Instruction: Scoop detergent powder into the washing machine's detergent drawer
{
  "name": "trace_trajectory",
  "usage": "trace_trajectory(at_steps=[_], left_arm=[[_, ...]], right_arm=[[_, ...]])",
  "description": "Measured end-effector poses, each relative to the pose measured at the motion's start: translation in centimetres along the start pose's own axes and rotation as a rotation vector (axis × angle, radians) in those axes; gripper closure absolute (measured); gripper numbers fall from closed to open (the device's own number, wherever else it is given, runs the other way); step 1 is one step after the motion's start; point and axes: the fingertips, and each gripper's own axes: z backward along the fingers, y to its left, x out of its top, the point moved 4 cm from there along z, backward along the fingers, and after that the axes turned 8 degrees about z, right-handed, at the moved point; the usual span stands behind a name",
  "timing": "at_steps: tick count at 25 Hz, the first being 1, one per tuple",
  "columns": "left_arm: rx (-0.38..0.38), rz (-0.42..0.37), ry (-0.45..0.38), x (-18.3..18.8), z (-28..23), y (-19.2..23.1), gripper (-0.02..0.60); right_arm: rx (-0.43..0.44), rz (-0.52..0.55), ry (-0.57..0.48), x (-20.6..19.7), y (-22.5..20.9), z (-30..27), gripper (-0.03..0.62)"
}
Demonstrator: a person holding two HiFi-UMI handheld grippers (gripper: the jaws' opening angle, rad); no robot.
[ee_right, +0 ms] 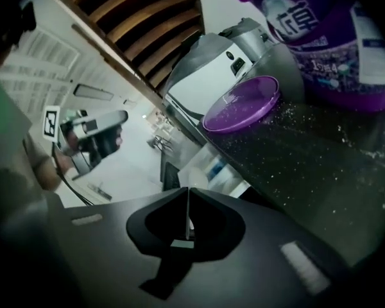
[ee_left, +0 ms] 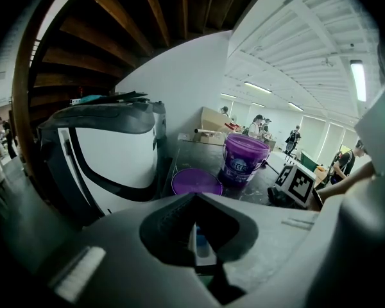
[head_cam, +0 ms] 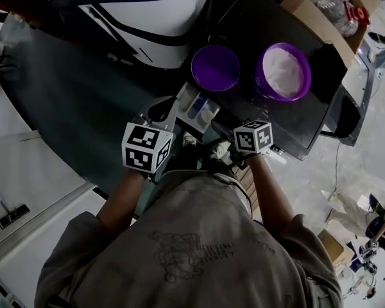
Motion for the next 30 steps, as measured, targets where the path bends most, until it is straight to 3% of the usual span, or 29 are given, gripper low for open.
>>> trace_trajectory(at_steps=[22,30], left_arm=[[-0.053,-0.006,0.011,-1.8,1.1,0.6,0.581],[-0.075,-0.004,-0.006,-2.2,1.9,1.3,0.581]], right_arm=[[-0.408,0.545,0.165,0.1,0.2,-1.9,0.559],[-0.542,0.635,0.224,0.3,1.0,-1.9,0.559]])
